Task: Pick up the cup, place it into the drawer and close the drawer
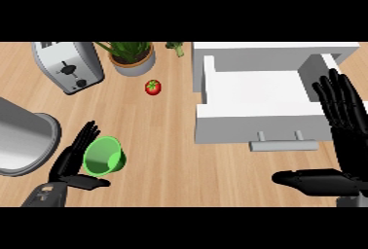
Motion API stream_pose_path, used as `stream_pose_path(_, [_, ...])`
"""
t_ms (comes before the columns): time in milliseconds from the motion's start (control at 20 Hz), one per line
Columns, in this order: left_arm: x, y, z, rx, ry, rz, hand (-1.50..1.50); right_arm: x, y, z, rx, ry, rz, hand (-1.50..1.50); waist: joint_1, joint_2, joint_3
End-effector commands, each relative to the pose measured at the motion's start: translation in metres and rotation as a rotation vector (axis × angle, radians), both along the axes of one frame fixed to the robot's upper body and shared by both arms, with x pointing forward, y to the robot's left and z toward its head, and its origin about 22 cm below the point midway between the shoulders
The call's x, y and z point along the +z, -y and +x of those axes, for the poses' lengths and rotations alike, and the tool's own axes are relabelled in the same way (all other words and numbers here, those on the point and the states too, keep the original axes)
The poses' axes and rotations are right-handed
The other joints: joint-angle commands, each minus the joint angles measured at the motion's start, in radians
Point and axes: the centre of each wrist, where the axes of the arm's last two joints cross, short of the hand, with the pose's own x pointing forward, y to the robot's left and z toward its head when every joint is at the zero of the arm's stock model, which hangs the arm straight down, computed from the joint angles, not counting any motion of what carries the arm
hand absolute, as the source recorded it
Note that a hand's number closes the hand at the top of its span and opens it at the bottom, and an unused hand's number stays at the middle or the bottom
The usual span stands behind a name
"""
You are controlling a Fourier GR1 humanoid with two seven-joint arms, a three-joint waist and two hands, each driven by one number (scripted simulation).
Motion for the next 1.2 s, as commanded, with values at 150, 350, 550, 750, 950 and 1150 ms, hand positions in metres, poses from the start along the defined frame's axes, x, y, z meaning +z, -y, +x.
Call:
stream_pose_path(150, [0.003, -0.002, 0.008, -0.085, 0.074, -0.105, -1.50, 0.007, -0.006, 0.011, 0.011, 0.003, 0.001, -1.50, 0.002, 0.002, 0.000])
stream_pose_path(350, [-0.011, 0.020, 0.000, -0.097, 0.076, -0.118, -1.50, -0.002, -0.004, -0.010, 0.016, 0.002, 0.002, -1.50, -0.001, -0.002, 0.000])
stream_pose_path(550, [-0.001, 0.018, 0.015, -0.111, 0.084, -0.183, -1.50, -0.002, 0.010, -0.001, 0.016, -0.003, -0.002, -1.50, -0.013, 0.005, -0.002])
stream_pose_path(750, [-0.001, 0.026, 0.019, -0.160, 0.088, -0.236, -1.50, 0.000, 0.001, 0.007, 0.011, -0.015, -0.002, -1.50, 0.001, 0.002, -0.001])
stream_pose_path(950, [-0.007, 0.048, 0.018, -0.185, 0.105, -0.320, -1.50, -0.003, -0.002, 0.003, 0.028, -0.017, -0.003, -1.50, -0.003, 0.002, -0.002])
stream_pose_path(1150, [-0.006, 0.066, 0.027, -0.230, 0.089, -0.370, 1.50, -0.006, 0.014, 0.004, 0.020, -0.025, 0.025, -1.50, -0.006, 0.000, 0.000])
